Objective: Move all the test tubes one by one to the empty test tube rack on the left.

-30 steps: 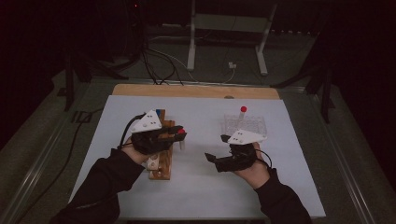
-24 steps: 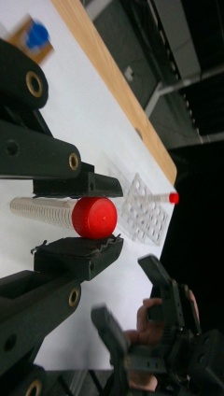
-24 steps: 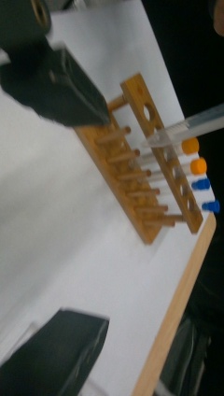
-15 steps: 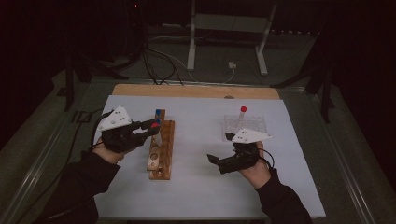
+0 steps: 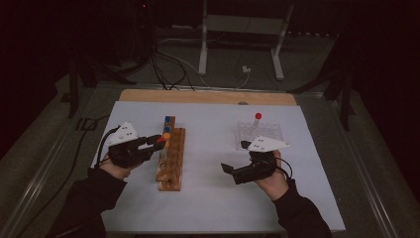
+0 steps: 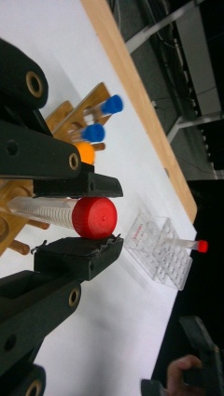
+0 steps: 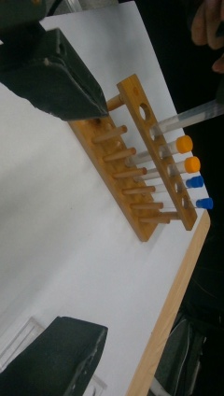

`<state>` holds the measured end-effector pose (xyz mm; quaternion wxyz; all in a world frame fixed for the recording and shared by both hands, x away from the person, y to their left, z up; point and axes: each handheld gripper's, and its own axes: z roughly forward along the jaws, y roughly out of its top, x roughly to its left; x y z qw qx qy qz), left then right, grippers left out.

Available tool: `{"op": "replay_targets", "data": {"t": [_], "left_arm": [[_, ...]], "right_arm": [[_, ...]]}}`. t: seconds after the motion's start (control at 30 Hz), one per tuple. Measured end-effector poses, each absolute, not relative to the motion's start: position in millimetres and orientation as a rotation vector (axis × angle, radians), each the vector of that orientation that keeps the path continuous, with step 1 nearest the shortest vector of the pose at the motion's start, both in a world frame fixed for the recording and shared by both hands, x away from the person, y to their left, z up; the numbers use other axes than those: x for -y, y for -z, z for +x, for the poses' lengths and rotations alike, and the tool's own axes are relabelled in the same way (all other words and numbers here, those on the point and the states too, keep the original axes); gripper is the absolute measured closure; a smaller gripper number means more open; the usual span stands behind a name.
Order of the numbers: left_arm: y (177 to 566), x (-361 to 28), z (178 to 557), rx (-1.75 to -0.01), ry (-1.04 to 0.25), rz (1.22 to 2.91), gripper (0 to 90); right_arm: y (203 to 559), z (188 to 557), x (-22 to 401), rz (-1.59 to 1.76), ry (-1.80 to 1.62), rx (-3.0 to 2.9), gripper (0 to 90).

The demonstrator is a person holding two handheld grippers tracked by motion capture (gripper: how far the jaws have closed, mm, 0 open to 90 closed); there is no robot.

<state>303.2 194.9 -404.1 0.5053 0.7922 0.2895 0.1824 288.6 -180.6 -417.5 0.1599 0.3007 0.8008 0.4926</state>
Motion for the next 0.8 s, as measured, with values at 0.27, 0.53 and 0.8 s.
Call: {"op": "replay_targets", "data": {"t": [0.27, 0.53, 0.8], "left_arm": [[426, -192, 305, -0.72, -0.428, 1.957, 71.8], [438, -191, 307, -0.738, -0.422, 1.993, 71.8], [441, -192, 307, -0.741, -0.403, 1.992, 71.2]], "right_arm": [[418, 289, 183, 0.862, -1.412, -2.285, 0.0], [417, 289, 184, 0.865, -1.412, -2.287, 0.0], [417, 290, 185, 0.868, -1.421, -2.289, 0.0]]}}
